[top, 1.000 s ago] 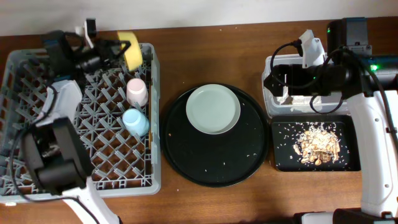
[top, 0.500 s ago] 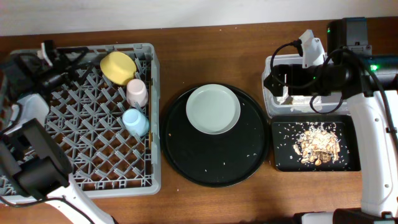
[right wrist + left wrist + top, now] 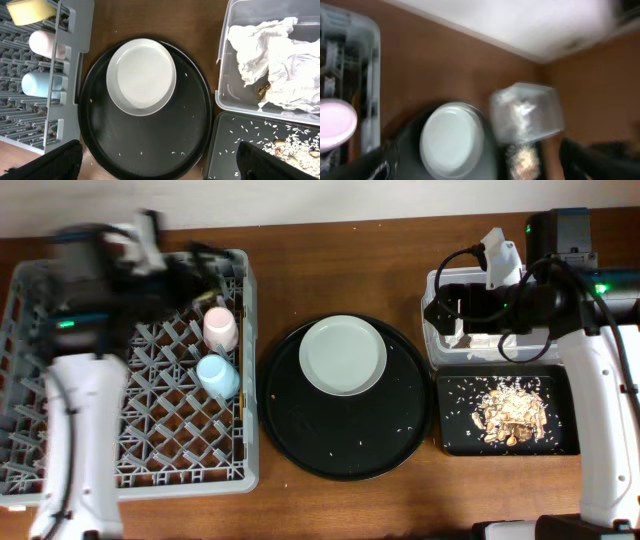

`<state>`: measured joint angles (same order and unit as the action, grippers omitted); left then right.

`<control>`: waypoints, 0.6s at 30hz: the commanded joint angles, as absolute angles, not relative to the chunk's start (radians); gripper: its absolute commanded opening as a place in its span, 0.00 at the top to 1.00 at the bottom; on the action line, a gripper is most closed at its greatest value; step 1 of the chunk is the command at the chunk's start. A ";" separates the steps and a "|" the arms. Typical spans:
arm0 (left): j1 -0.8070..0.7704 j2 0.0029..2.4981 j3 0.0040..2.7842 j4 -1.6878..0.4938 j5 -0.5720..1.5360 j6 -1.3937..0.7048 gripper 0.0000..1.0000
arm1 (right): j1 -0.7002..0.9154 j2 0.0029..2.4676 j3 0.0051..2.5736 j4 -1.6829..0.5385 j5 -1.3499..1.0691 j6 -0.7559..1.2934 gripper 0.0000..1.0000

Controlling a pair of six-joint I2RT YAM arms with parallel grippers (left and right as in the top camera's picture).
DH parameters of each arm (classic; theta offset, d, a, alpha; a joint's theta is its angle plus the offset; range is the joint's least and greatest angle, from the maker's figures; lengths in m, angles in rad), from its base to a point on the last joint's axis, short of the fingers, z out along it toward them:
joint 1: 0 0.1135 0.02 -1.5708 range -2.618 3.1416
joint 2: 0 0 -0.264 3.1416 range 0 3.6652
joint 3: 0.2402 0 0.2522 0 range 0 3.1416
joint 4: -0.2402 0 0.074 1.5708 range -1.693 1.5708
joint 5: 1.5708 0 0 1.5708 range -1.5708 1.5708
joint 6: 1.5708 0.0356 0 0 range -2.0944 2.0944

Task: Sort waste into correct bins and load items into the dishwasher rack
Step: 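Grasp the rim of the white plate with the left gripper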

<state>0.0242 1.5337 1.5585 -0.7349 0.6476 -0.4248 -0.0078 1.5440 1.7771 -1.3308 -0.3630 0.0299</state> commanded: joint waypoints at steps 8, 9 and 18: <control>-0.648 1.811 1.539 -0.811 0.145 -0.245 0.01 | -0.014 1.545 1.776 -1.331 -0.358 0.039 0.01; -0.675 1.842 1.539 -0.787 0.144 -0.245 0.02 | -0.014 1.545 1.776 -1.331 -0.357 0.039 0.01; -0.779 2.096 1.539 -0.568 0.078 -0.245 0.59 | -0.014 1.545 1.776 -1.331 -0.358 0.039 0.01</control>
<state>-0.7830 2.0666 1.5406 -0.6048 0.1101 -0.2508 -0.0078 1.5440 1.7771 -1.3315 -0.3630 0.0299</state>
